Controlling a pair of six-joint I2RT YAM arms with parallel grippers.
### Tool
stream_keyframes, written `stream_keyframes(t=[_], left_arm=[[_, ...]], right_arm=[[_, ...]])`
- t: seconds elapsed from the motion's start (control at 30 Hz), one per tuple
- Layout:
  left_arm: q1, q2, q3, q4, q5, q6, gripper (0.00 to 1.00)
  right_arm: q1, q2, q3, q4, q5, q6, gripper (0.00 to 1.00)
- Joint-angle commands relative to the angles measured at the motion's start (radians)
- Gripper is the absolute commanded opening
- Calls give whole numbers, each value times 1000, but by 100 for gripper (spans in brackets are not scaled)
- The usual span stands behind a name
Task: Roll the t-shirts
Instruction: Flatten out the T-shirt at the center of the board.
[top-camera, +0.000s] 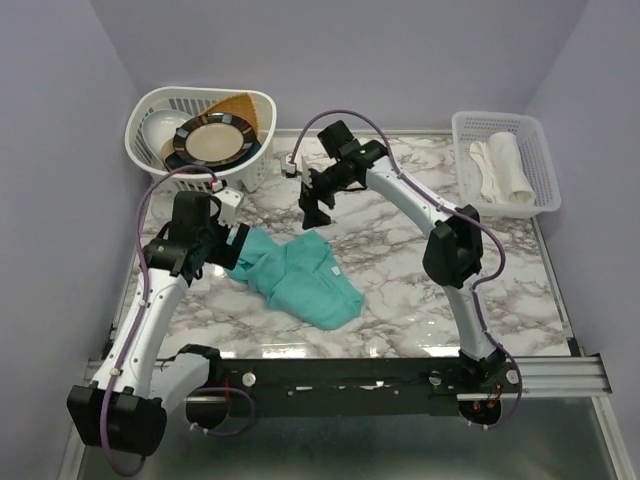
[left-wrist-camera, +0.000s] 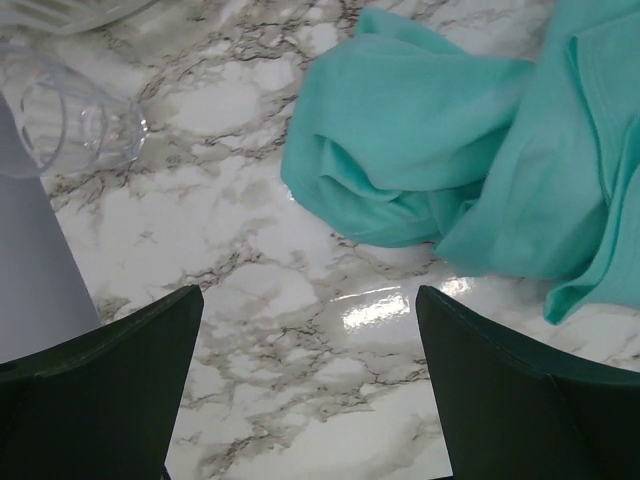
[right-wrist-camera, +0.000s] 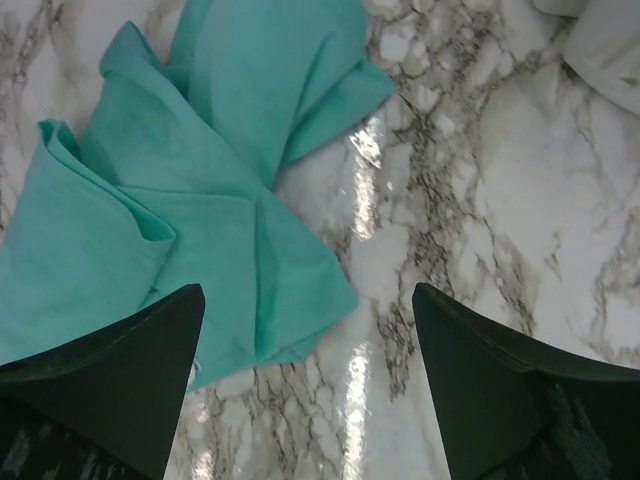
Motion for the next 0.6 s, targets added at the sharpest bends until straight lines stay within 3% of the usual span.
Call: stream_keyframes(t=[0.0,0.13,0.27,0.57], left_arm=[[139,51,138,-39,73,-162,99],[325,118,246,-114,253,-276,99],[359,136,260,-120,316,-322,98],[373,118,254,-111,307,-336,98]], right_arm=[[62,65,-22,-7,-145,-1,92],[102,109,-20,34,-159,22,91],[119,168,36,36,-141,41,85],[119,203,41,1,-132,52,76]])
